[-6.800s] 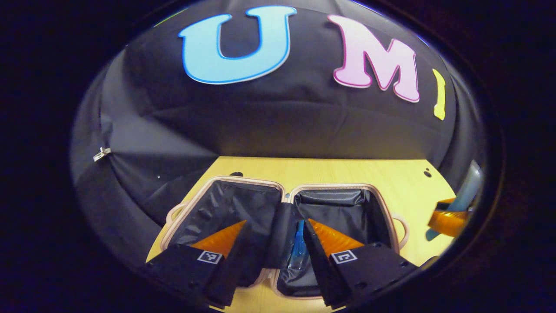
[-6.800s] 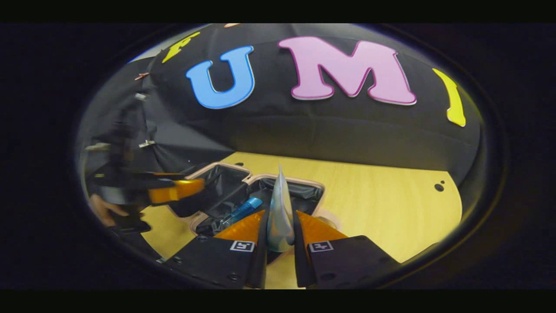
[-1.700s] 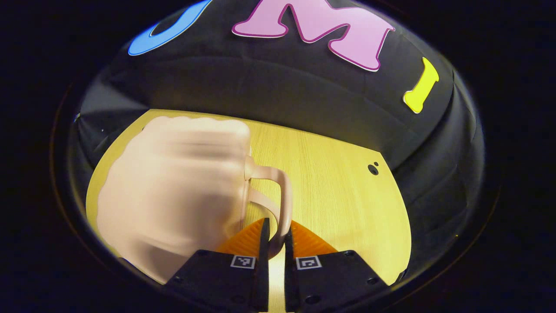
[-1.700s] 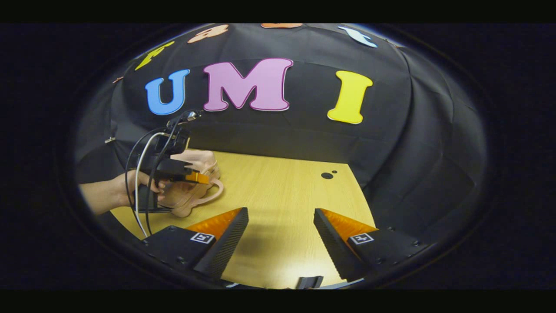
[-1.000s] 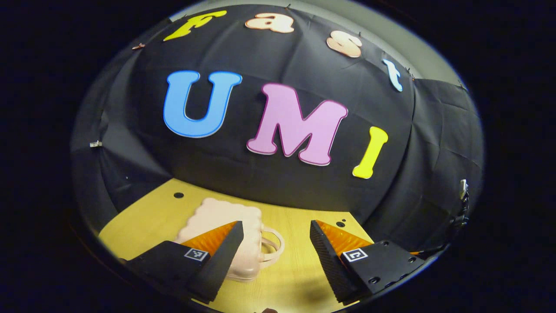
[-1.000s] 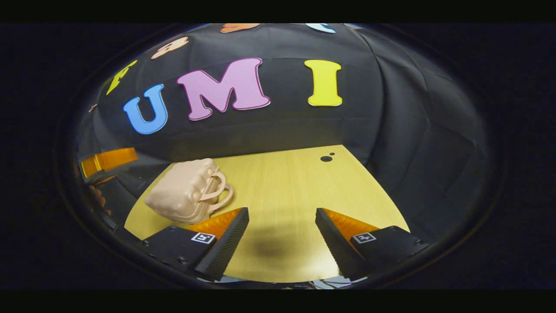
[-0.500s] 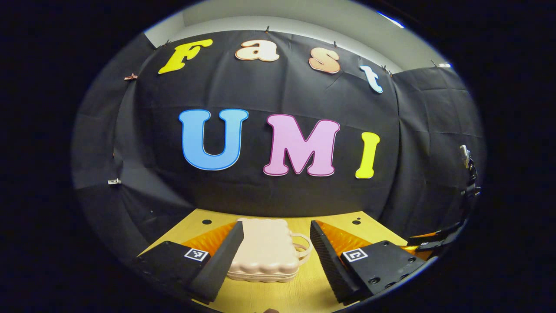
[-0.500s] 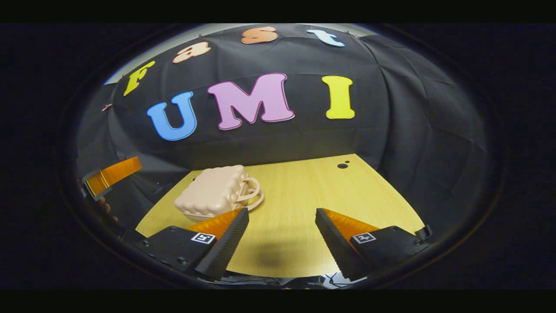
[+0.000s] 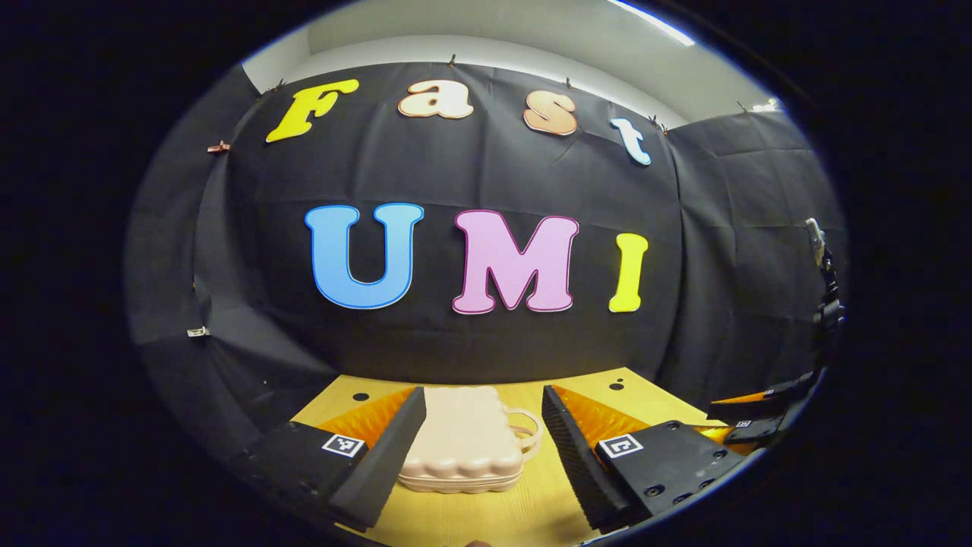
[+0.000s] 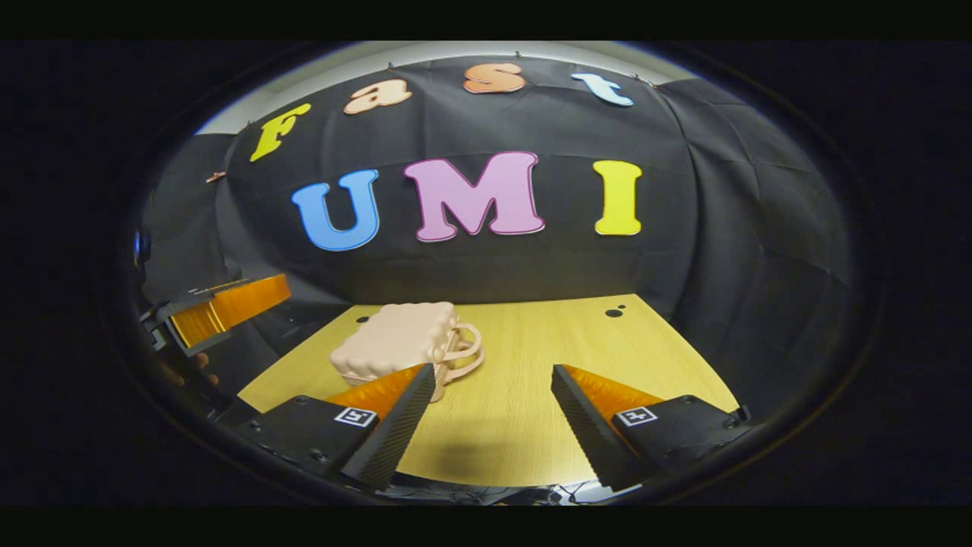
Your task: First open the suitcase, pack the skin care products into it, and then close the suitcase.
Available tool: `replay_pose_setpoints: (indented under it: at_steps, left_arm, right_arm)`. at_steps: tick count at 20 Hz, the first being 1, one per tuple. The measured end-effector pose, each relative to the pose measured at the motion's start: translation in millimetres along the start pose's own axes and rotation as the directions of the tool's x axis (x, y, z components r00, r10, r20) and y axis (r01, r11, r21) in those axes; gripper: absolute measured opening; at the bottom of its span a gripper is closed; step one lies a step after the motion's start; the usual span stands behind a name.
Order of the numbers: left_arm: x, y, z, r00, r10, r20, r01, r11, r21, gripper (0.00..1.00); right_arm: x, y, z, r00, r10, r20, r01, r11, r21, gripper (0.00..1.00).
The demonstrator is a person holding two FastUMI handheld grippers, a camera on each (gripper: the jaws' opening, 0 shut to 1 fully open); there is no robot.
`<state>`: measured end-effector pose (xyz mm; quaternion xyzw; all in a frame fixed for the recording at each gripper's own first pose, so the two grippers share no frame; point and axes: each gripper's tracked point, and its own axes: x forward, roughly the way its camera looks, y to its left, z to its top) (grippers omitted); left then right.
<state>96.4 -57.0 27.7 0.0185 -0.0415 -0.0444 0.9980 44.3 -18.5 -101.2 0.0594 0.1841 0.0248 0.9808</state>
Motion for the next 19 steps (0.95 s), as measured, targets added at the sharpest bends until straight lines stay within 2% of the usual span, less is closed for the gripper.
replay_pose_setpoints:
  at_steps: [9, 14, 19]
  left_arm:
    - [-8.6, 13.3, -17.5, 0.999, 0.027, -0.044, -0.028, 0.999, -0.035, 0.96]
    - [-8.3, 14.6, -17.9, 0.999, 0.022, -0.044, -0.024, 0.999, -0.040, 0.96]
    - [-7.0, 13.8, -23.1, 0.999, 0.009, -0.045, -0.010, 1.000, -0.004, 0.96]
  right_arm:
    - [-8.6, 16.9, 3.1, 0.999, 0.030, 0.010, -0.030, 0.998, -0.048, 0.98]
    - [-12.1, 16.4, 7.9, 0.999, 0.018, 0.026, -0.017, 0.999, -0.050, 0.98]
    - [-10.4, 19.2, 4.8, 1.000, 0.014, 0.028, -0.013, 0.999, -0.039, 0.98]
